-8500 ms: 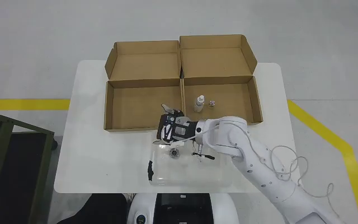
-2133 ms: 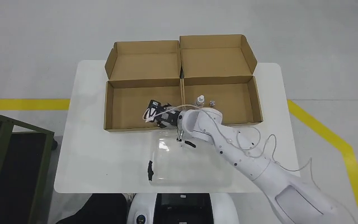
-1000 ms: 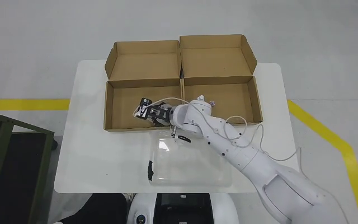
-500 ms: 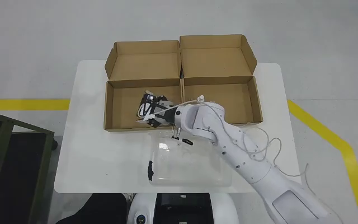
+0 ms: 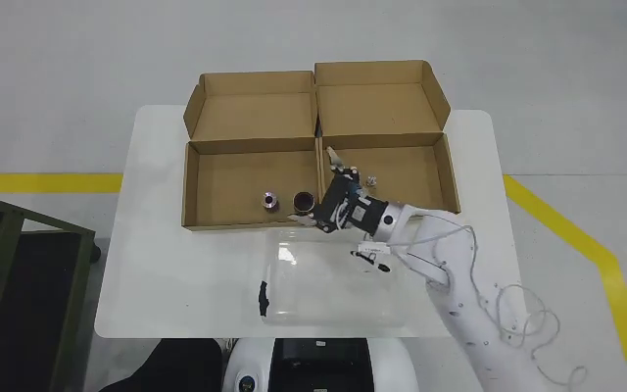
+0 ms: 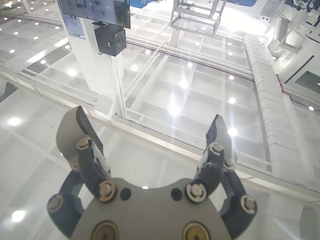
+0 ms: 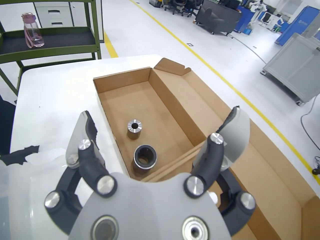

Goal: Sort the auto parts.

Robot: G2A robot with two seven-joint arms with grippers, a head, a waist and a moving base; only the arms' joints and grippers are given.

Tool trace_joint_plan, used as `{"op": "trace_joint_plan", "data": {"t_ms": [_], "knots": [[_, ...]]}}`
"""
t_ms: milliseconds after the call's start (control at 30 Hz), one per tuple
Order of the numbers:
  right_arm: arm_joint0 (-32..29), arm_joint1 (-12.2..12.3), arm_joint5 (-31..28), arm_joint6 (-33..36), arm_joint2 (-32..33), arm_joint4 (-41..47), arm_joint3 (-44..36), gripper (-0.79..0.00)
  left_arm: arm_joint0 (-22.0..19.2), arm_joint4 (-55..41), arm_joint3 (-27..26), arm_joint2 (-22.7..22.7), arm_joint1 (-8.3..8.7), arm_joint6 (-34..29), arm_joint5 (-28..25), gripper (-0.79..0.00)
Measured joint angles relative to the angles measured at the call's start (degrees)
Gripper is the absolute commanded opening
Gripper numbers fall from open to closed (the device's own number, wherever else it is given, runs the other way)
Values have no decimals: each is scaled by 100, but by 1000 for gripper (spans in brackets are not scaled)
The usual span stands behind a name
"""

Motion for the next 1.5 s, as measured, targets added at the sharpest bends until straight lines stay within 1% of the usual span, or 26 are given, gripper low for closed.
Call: {"op": "trace_joint_plan", "data": {"t_ms": [167, 367, 667, 867, 1067, 1267, 1500], "knots": [[-877, 153, 50, -653, 896, -30, -341, 0, 0, 0, 0, 0, 0, 0, 0, 0], [-1688, 273, 107, -1427, 1799, -30, -470, 0, 0, 0, 0, 0, 0, 0, 0, 0], [-2681, 378, 318, -2428, 2663, -329, -550, 0, 0, 0, 0, 0, 0, 0, 0, 0], [-3265, 416, 482, -3098, 3034, -418, -334, 0, 0, 0, 0, 0, 0, 0, 0, 0], [-3595, 438, 622, -3497, 3168, -537, -220, 0, 0, 0, 0, 0, 0, 0, 0, 0], [-3729, 444, 760, -3703, 3148, -530, -202, 0, 0, 0, 0, 0, 0, 0, 0, -1], [-3728, 445, 764, -3708, 3148, -523, -199, 0, 0, 0, 0, 0, 0, 0, 0, 0]]}}
